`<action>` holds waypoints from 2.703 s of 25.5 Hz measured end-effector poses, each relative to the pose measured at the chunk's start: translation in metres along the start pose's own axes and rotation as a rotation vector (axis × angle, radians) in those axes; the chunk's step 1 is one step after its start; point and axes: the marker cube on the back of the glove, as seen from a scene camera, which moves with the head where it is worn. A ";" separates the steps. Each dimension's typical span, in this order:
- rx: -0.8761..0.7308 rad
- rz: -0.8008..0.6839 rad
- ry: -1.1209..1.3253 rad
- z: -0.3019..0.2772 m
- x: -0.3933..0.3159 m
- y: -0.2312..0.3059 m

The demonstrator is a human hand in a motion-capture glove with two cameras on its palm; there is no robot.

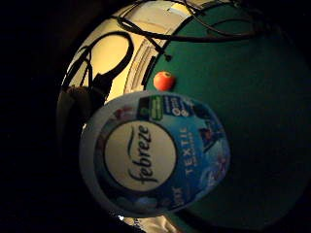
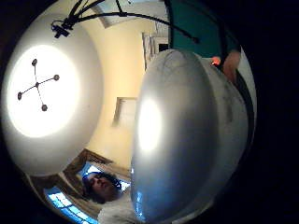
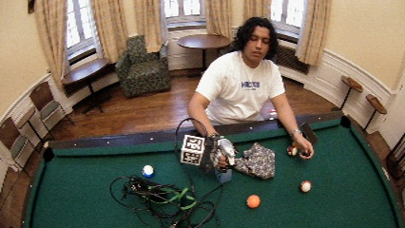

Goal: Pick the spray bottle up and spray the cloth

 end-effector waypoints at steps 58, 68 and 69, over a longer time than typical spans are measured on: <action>-0.496 0.136 0.553 0.054 -0.154 -0.006; -0.733 0.373 0.854 0.109 -0.072 0.029; -0.737 0.379 0.877 0.111 -0.066 0.030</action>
